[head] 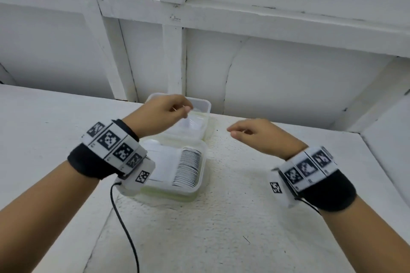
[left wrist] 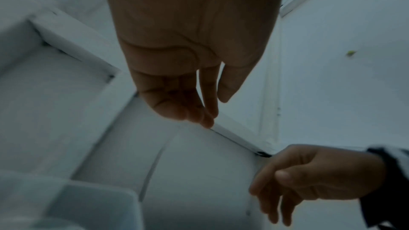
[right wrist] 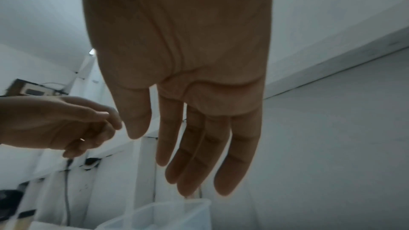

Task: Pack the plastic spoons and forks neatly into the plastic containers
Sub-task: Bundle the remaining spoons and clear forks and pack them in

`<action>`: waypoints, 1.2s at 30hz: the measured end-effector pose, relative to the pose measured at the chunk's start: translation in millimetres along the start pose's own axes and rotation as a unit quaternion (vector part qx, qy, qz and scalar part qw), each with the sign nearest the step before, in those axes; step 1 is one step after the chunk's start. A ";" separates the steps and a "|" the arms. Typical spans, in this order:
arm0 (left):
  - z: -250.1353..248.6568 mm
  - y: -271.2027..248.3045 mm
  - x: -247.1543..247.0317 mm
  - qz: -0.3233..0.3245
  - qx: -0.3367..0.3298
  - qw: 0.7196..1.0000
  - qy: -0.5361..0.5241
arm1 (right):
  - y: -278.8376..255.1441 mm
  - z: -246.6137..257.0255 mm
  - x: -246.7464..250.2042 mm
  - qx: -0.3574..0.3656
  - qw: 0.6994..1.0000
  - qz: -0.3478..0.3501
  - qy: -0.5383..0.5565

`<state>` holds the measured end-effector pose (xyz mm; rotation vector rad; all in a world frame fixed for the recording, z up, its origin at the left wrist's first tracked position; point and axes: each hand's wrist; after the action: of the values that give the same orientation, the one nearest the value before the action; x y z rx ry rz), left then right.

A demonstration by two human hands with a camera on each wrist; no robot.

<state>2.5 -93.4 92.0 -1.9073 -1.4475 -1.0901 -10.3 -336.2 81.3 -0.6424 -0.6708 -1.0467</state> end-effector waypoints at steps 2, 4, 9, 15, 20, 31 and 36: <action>-25.1 -10.8 -17.9 0.022 -0.044 0.999 -0.020 | -32.0 -23.4 -2.0 -0.028 0.999 -0.022 0.008; -45.4 -18.1 -40.4 0.059 -0.084 0.994 -0.022 | -62.7 -49.5 -5.0 -0.070 0.997 -0.039 0.012; -76.3 -17.2 -97.8 0.162 -0.149 0.976 0.006 | -124.6 -107.9 -17.5 -0.186 0.980 -0.075 -0.005; -112.1 -8.5 -173.3 0.236 -0.158 0.958 0.031 | -183.2 -157.2 -41.3 -0.280 0.952 -0.116 -0.042; -132.3 -2.7 -221.8 0.285 -0.123 0.945 0.102 | -211.6 -160.1 -60.2 -0.307 0.944 -0.120 -0.030; -150.1 -22.6 -251.0 0.345 -0.200 0.887 0.232 | -223.0 -155.3 -65.3 -0.257 0.956 -0.142 0.017; -137.7 -24.6 -241.0 0.339 -0.193 0.895 0.217 | -227.5 -158.0 -63.1 -0.240 0.956 -0.170 0.011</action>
<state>-88.2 -324.6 -34.2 -2.0022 -0.2763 -1.3721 -211.7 -501.8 -31.5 -0.9546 -0.5161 -1.5596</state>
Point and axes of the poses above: each hand's wrist, its own y-axis towards the middle knuckle, its own x-axis out of the back of the hand, z = x × y, and after that the axes turned 8 degrees about y, right-handed
